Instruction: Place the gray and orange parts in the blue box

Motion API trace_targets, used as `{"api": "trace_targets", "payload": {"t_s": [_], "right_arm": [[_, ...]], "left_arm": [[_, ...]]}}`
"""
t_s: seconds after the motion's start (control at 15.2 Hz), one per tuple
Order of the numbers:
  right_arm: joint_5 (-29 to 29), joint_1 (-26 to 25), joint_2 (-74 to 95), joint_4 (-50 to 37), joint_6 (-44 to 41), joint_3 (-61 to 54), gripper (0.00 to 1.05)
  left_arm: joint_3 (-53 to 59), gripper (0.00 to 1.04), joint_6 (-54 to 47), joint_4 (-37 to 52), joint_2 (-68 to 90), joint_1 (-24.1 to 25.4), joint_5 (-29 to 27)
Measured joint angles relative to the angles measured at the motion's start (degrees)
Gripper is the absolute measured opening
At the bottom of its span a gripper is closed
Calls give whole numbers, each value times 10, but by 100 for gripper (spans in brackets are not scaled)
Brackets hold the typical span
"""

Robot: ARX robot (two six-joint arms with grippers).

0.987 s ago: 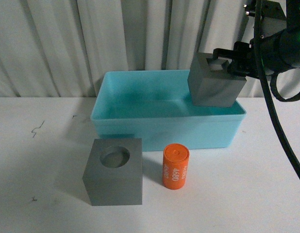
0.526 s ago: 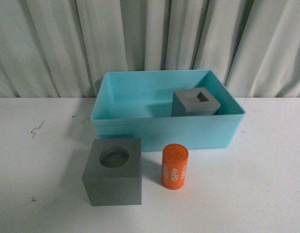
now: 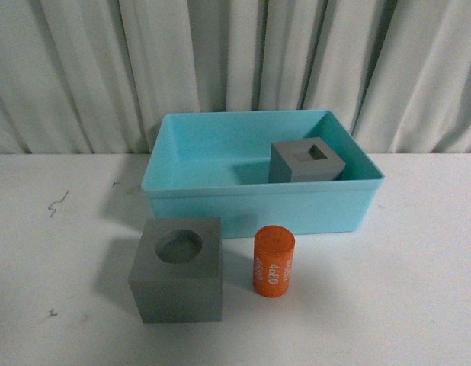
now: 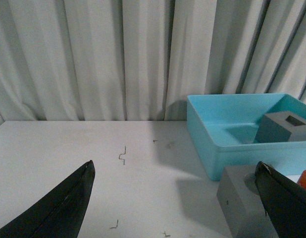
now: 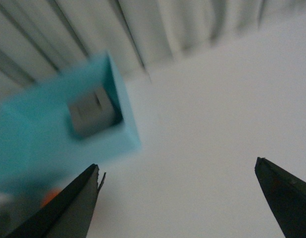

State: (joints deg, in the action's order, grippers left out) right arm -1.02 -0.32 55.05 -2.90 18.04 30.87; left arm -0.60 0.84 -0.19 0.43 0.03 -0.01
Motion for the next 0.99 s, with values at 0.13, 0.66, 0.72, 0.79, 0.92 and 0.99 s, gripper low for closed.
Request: {"api": "trace_targets", "payload": {"t_s": [0.13, 0.66, 0.72, 0.79, 0.92, 0.99], "right_arm": [[11, 3, -51, -277, -132, -127, 64], [10, 3, -148, -286, -176, -224, 2], [10, 3, -164, -278, -177, -236, 2], [10, 3, -184, -270, -177, -245, 2], [10, 3, -221, -252, -177, -259, 2], [10, 3, -239, -239, -177, -268, 2]], "left_arm": [[0, 98, 0, 0, 0, 0, 0], [0, 98, 0, 0, 0, 0, 0], [0, 98, 0, 0, 0, 0, 0], [0, 98, 0, 0, 0, 0, 0], [0, 98, 0, 0, 0, 0, 0], [0, 98, 0, 0, 0, 0, 0]]}}
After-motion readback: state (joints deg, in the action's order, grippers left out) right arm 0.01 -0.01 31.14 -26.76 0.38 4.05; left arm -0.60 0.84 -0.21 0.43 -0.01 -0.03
